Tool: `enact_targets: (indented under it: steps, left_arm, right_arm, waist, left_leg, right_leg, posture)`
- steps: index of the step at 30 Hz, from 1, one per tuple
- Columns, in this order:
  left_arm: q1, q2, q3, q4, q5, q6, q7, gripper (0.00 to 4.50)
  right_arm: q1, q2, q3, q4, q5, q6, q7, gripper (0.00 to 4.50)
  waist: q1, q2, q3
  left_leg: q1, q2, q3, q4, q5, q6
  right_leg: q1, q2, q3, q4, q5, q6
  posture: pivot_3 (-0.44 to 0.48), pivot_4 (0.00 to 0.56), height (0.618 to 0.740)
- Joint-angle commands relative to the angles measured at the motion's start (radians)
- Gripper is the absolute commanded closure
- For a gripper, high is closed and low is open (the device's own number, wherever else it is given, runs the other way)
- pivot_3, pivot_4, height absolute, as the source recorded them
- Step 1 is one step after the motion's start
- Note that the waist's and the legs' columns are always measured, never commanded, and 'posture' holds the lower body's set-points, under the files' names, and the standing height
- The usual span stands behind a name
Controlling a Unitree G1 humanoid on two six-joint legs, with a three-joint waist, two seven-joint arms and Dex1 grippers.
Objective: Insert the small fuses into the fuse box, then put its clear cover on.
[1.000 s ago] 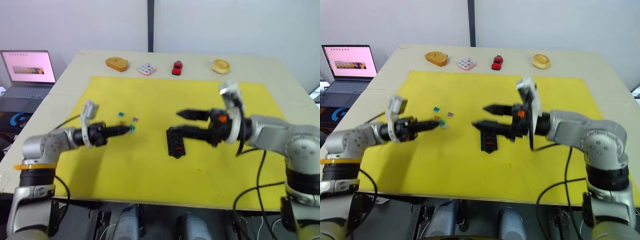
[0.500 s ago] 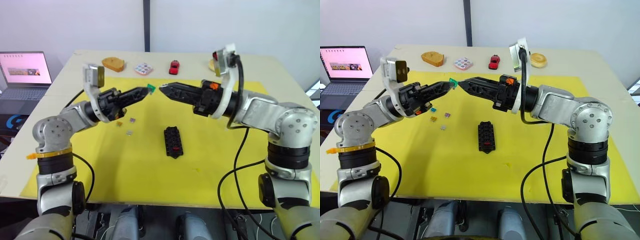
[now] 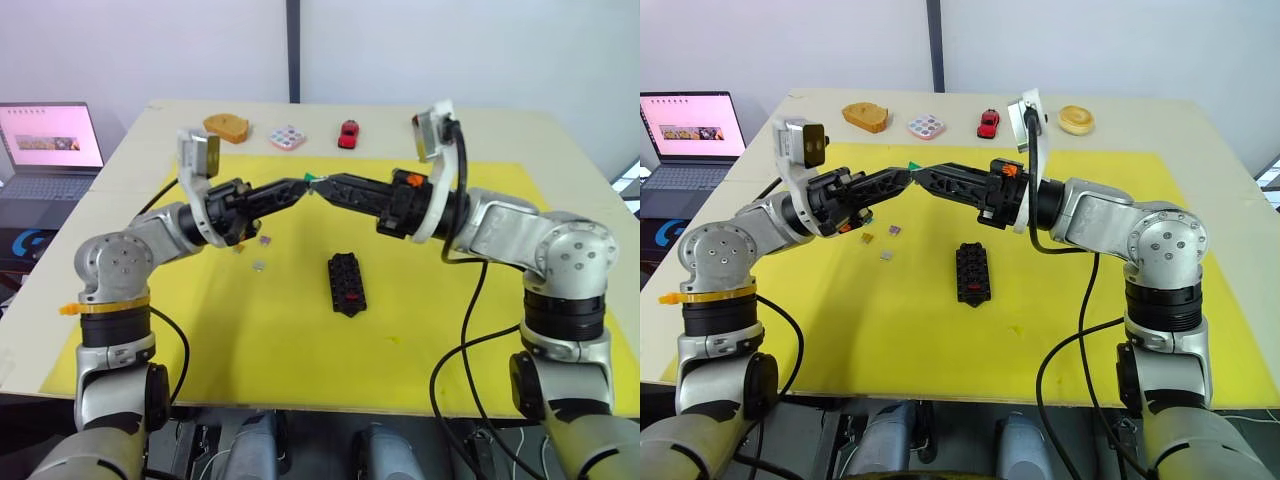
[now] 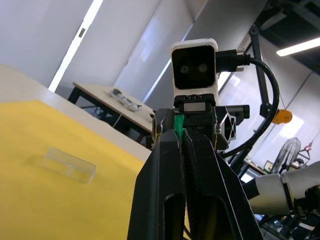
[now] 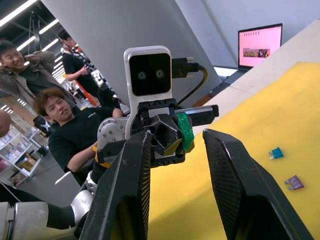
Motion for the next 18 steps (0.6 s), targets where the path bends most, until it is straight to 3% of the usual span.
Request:
enact_targets:
  steps: [1, 3, 5, 15, 18]
  left_arm:
    - [-0.013, 0.015, 0.004, -0.014, -0.02, -0.015, -0.012, 4.5]
    - [-0.011, 0.018, 0.004, -0.013, -0.021, -0.014, -0.013, 4.5]
    - [-0.01, 0.019, 0.004, -0.012, -0.02, -0.015, -0.013, 4.5]
    - [0.003, 0.025, -0.004, -0.013, 0.007, -0.041, -0.007, 4.5]
    - [0.019, 0.047, -0.009, -0.013, 0.022, -0.05, -0.015, 3.6]
  right_arm:
    - [-0.01, 0.01, -0.014, -0.028, 0.005, -0.025, 0.001, 3.01]
    - [-0.008, 0.012, -0.016, -0.03, 0.007, -0.027, -0.001, 3.58]
    - [-0.006, 0.011, -0.019, -0.032, 0.01, -0.027, 0.0, 4.48]
    - [0.0, 0.003, -0.018, -0.037, 0.004, -0.028, 0.022, 4.48]
    - [0.001, 0.006, -0.017, -0.038, -0.023, -0.039, 0.024, 4.5]
  waist:
    - [0.0, 0.0, 0.0]
    - [0.0, 0.0, 0.0]
    - [0.0, 0.0, 0.0]
    - [0.0, 0.0, 0.0]
    - [-0.001, 0.0, 0.0]
  left_leg:
    - [0.0, 0.0, 0.0, 0.0, 0.0, 0.0]
    - [0.0, 0.0, 0.0, 0.0, 0.0, 0.0]
    - [0.0, 0.0, 0.0, 0.0, 0.0, 0.0]
    - [0.0, 0.0, 0.0, 0.0, 0.0, 0.0]
    - [0.0, 0.0, 0.0, 0.0, 0.0, 0.0]
  right_leg:
    - [0.0, 0.0, 0.0, 0.0, 0.0, 0.0]
    - [0.0, 0.0, 0.0, 0.0, 0.0, 0.0]
    - [0.0, 0.0, 0.0, 0.0, 0.0, 0.0]
    - [0.0, 0.0, 0.0, 0.0, 0.0, 0.0]
    - [0.0, 0.0, 0.0, 0.0, 0.0, 0.0]
  posture:
    - [0.0, 0.15, 0.74]
    - [0.0, 0.15, 0.74]
    - [0.0, 0.15, 0.74]
    - [0.0, 0.15, 0.74]
    - [0.0, 0.15, 0.74]
